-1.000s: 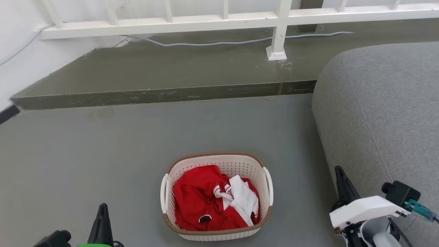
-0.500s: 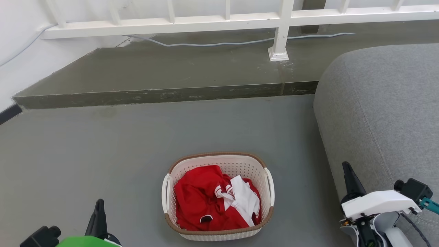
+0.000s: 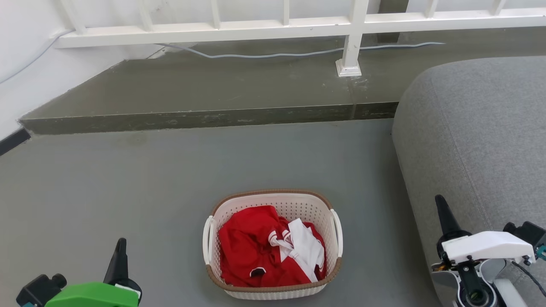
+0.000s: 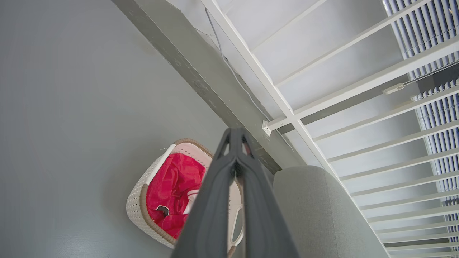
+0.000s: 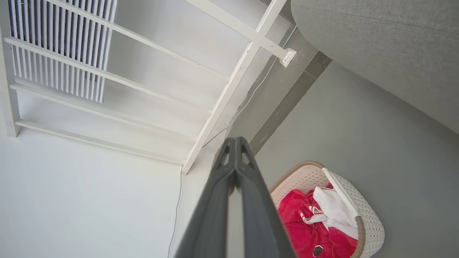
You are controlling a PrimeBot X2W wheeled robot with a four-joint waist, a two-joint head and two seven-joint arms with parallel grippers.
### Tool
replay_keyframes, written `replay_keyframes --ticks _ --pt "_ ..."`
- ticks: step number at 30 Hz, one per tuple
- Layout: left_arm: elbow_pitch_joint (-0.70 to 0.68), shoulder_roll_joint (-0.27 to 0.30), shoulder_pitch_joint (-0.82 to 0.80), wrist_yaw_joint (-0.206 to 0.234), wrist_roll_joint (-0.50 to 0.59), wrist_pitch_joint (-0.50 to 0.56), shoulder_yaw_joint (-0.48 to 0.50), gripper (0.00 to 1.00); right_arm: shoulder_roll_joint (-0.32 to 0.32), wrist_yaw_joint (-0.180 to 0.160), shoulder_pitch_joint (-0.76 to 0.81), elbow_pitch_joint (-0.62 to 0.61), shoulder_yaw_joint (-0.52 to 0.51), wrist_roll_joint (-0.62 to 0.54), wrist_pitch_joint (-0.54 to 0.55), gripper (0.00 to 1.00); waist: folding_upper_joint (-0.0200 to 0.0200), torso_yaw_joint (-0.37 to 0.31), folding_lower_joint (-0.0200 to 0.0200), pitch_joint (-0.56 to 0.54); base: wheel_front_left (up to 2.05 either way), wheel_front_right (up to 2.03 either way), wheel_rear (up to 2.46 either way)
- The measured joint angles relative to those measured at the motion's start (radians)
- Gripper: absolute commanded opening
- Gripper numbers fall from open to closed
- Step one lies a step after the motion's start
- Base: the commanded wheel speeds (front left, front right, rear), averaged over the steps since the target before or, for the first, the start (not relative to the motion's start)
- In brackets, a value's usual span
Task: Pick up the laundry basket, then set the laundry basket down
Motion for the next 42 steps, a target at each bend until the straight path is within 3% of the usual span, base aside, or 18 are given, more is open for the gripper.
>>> replay_keyframes --ticks 42 --pt "0.116 0.016 -0.13 -0.109 -0.564 0.115 0.048 0.0 -0.008 0.109 -0.066 0.039 -0.151 0.521 0.122 0.0 0.0 0.021 0.0 -0.007 0.0 0.0 0.0"
